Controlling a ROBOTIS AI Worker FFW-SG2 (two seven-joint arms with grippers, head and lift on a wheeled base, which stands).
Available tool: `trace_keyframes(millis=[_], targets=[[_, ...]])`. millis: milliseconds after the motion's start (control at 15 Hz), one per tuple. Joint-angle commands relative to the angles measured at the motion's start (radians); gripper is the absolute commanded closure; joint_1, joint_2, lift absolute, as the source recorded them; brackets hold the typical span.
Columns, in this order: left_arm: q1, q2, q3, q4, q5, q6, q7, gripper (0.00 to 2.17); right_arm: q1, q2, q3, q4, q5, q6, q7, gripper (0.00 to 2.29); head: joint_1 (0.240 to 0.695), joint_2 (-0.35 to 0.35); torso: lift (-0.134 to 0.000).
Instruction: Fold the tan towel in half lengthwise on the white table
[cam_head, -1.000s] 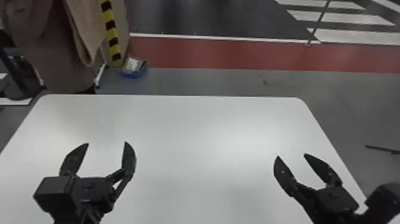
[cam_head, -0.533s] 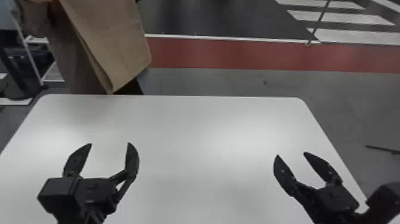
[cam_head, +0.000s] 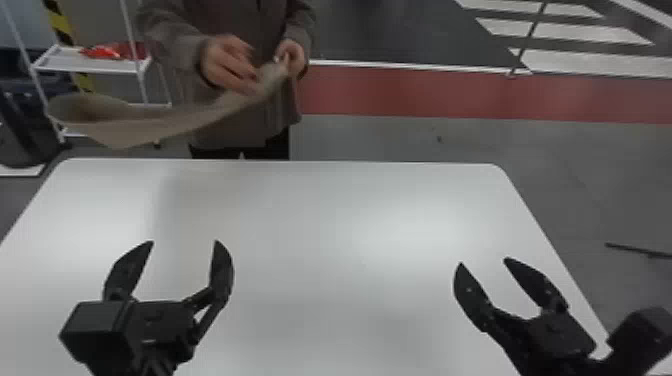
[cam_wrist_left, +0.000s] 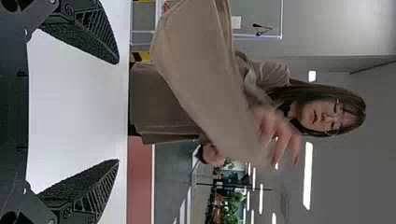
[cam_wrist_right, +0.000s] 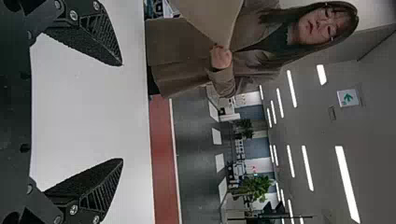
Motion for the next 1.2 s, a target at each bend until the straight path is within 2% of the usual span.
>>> trace_keyframes(millis=[0,1133], targets=[[0.002,-0.003,-0.007,-0.005,-0.005,0.000,0.001,0.13,0.003,-0.002,0.000,-0.005,-0.001,0.000,0.001,0.16,0.695,-0.127,-0.057],[-0.006,-0.003,-0.020,0.004,-0.007,0.000,0.015,0.13,-0.015,0.000,0.006,0.004,0.005,0.031,-0.001,0.16,0.695,-0.135,-0.057]])
